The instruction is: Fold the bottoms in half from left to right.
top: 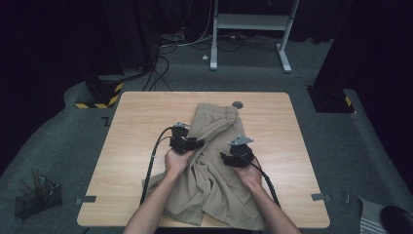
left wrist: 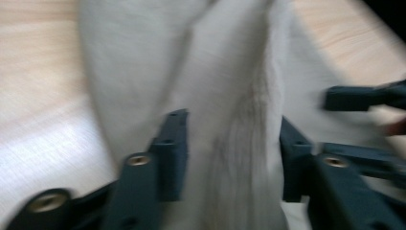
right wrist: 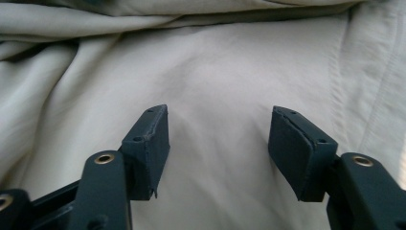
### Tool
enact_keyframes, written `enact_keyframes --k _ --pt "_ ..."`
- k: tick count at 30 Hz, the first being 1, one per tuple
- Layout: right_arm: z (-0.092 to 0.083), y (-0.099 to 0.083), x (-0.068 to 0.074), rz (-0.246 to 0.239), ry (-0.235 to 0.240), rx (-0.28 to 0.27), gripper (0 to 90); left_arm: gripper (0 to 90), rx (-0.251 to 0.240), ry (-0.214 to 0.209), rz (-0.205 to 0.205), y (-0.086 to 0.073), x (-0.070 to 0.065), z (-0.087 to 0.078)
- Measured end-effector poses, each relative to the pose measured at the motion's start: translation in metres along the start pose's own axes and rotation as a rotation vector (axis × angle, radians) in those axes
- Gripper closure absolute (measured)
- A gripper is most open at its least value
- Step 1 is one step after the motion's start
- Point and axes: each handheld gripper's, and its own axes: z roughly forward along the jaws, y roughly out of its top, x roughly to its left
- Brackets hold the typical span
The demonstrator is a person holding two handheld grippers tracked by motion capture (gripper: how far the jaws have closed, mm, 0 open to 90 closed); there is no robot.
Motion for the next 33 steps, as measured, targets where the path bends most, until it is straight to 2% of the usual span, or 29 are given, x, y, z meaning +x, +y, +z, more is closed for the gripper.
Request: enact_keyframes --k 1,3,4,6,10,12,14,16,17,19,23,25,26,28,30,31,33 --pt "-0.006 -0.002 0.001 0.009 0.006 -0.015 39.4 47.1 -0.006 0.001 0.018 -0.001 -0.003 -0.006" --pt "-0.019 -0.006 0.004 0.016 0.014 -0.037 39.1 42.8 0.006 0.05 0.107 -0.007 -0.014 -0.025" --pt "-0.029 -0.008 0.005 0.009 0.024 -0.041 39.0 40.8 0.009 0.066 0.129 -0.009 -0.016 -0.029" --pt "-0.036 -0.012 0.008 0.004 0.04 -0.037 39.1 39.4 0.026 0.094 0.162 -0.014 -0.017 -0.036" --pt "-0.044 -0.025 0.015 -0.009 0.07 -0.02 39.6 38.8 0.076 0.141 0.187 -0.026 -0.013 -0.04" --pt "-0.042 -0.028 0.019 -0.012 0.085 -0.015 39.7 43.6 0.107 0.124 0.178 -0.029 -0.009 -0.037" --pt "-0.037 -0.029 0.023 -0.022 0.094 -0.01 40.2 54.7 0.132 0.108 0.162 -0.03 -0.006 -0.032" --pt "-0.029 -0.029 0.029 -0.044 0.085 0.004 40.2 70.6 0.128 0.09 0.162 -0.029 -0.006 -0.032" --pt "-0.028 -0.027 0.03 -0.05 0.083 0.001 40.5 76.8 0.118 0.084 0.175 -0.027 -0.007 -0.035" --pt "-0.025 -0.025 0.031 -0.05 0.086 0.002 39.9 85.8 0.09 0.059 0.184 -0.022 -0.012 -0.041" --pt "-0.022 -0.021 0.031 -0.054 0.095 0.005 39.1 87.3 -0.004 -0.048 0.187 -0.003 -0.031 -0.059" --pt "-0.019 -0.019 0.032 -0.058 0.097 0.004 39.1 87.4 -0.022 -0.102 0.191 0.005 -0.044 -0.058" --pt "-0.018 -0.018 0.033 -0.059 0.097 0.002 39.1 87.4 -0.013 -0.111 0.21 0.005 -0.051 -0.052" --pt "-0.017 -0.017 0.035 -0.058 0.096 0.006 39.2 87.1 0.021 -0.108 0.229 0.002 -0.057 -0.04" --pt "-0.018 -0.017 0.035 -0.056 0.089 0.013 39.6 86.5 0.077 -0.08 0.244 -0.007 -0.06 -0.022" --pt "-0.021 -0.018 0.036 -0.065 0.075 0.015 39.8 85.9 0.109 -0.054 0.271 -0.012 -0.059 -0.014" --pt "-0.031 -0.022 0.037 -0.085 0.047 -0.005 40.7 85.2 0.149 -0.039 0.275 -0.022 -0.057 0.0"
